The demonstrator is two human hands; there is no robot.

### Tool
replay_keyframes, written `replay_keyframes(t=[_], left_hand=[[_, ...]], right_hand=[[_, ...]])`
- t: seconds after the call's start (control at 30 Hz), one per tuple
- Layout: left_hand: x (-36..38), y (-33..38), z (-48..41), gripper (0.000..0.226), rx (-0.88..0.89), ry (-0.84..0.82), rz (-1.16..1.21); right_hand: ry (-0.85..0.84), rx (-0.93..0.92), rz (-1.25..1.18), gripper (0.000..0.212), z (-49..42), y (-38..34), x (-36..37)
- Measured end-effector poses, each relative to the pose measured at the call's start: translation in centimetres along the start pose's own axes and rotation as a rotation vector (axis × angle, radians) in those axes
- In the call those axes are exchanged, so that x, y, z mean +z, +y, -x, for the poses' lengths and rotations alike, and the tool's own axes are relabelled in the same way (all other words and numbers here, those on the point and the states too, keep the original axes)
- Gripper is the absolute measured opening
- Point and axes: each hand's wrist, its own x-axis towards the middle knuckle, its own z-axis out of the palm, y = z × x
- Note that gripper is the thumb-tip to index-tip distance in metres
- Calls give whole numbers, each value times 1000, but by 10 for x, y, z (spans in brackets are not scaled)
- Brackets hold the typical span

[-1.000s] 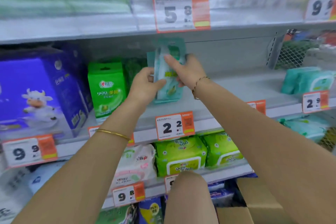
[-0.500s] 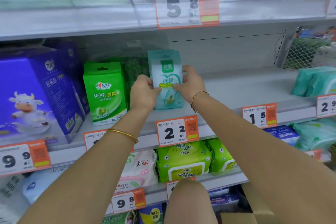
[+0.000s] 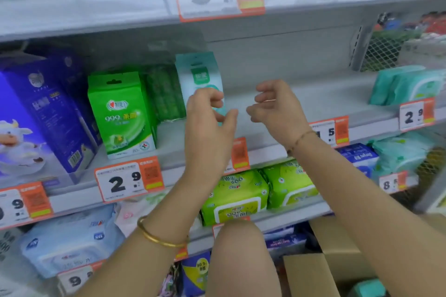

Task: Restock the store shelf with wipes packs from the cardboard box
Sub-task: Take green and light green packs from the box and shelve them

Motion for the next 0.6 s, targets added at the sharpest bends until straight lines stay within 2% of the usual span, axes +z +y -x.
replay_keyframes(t=[0.07, 0.13, 0.23, 0.33, 0.43, 0.6], left_hand=[[18, 16, 44, 32, -29, -208, 141], [44, 12, 86, 33, -120, -459, 184], [97, -10, 140, 20, -282, -846, 109], [150, -25, 177, 15, -299, -1139, 6], [191, -36, 199, 18, -251, -1328, -123], [226, -49, 221, 21, -169, -1445, -340]], right_hand=[[23, -35, 8, 34, 42, 13, -38], [7, 34, 115, 30, 85, 43, -75], [-43, 309, 293, 22, 135, 116, -126], [-132, 615, 568, 23, 168, 203, -165], [-279, 817, 740, 28, 192, 276, -183], [-605, 946, 880, 32, 234, 359, -171]])
